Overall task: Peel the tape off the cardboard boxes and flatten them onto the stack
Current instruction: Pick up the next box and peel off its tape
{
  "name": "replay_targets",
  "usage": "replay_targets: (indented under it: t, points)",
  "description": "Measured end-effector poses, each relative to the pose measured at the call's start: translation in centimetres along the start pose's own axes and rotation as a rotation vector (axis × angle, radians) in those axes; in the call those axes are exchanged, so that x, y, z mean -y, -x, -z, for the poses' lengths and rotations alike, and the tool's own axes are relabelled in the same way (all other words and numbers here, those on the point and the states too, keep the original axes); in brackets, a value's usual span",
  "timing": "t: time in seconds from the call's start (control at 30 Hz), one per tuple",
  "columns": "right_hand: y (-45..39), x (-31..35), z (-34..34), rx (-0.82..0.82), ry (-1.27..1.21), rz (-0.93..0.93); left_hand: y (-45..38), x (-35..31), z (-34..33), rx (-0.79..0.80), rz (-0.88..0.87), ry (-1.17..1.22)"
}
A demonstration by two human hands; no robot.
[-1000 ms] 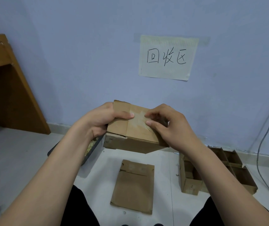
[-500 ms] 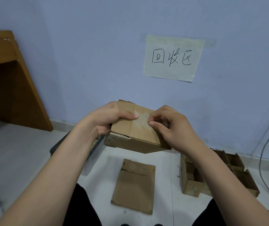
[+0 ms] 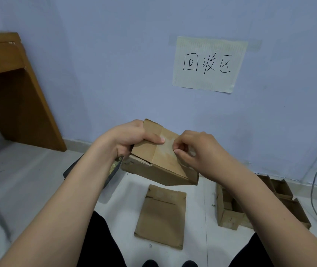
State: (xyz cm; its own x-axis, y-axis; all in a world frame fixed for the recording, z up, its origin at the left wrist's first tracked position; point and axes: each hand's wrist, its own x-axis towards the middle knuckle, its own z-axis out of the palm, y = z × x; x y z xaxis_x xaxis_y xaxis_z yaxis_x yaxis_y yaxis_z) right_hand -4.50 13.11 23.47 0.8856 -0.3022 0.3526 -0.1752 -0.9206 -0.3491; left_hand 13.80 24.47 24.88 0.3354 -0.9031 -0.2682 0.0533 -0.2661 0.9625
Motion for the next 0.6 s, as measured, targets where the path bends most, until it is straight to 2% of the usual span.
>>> replay_targets:
  t: [0.23, 0.43, 0.6]
  points:
    - [-0.2, 0.6, -1.1, 0.111, 0.189, 0.019, -0.2, 0.1, 0.0, -0.022, 0.048, -0.062]
    - [0.0, 0.6, -1.7, 0.055, 0.33, 0.0, -0.4, 0.0, -0.1, -0.037, 0.068, -0.046]
    - [0.4, 0.7, -0.8, 0.069, 0.288, -0.016, -0.2, -0.1, 0.1, -0.072, 0.063, -0.022]
